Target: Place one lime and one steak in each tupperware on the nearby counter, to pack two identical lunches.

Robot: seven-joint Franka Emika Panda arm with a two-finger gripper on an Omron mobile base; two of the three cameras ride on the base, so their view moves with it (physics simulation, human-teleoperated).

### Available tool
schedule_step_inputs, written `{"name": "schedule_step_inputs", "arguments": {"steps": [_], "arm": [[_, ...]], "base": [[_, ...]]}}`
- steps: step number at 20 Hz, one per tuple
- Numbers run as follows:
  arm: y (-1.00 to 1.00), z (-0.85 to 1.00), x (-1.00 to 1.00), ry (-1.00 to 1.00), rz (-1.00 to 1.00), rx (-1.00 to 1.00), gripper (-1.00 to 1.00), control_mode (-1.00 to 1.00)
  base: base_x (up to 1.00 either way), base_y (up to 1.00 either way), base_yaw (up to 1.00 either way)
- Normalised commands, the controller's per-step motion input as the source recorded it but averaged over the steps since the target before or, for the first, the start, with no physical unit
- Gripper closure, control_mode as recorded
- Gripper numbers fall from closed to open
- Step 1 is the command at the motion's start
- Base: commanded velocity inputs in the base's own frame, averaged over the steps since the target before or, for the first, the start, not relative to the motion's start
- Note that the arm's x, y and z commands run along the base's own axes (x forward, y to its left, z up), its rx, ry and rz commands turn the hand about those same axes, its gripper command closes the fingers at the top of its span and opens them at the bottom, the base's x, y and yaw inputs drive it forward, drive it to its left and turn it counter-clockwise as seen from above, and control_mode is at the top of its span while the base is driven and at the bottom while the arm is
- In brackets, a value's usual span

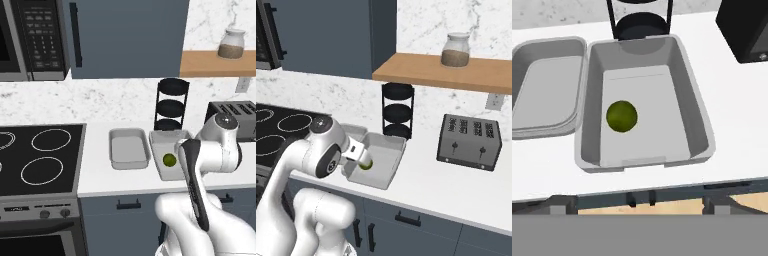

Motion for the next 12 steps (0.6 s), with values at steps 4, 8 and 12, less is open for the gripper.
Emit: {"name": "schedule_step_inputs", "arguments": {"steps": [4, 8, 12], "arm": [[0.07, 0.03, -0.75, 0.03, 0.09, -0.01, -1.00, 1.00], [0.00, 0.00, 0.00, 0.00, 0.00, 0.00, -1.00, 1.00], [0.00, 0.00, 0.00, 0.00, 0.00, 0.00, -1.00, 1.00]], "base": [[-0.25, 0.00, 0.02], [-1.00, -0.20, 0.00], [-1.00, -0.61, -0.19]]}}
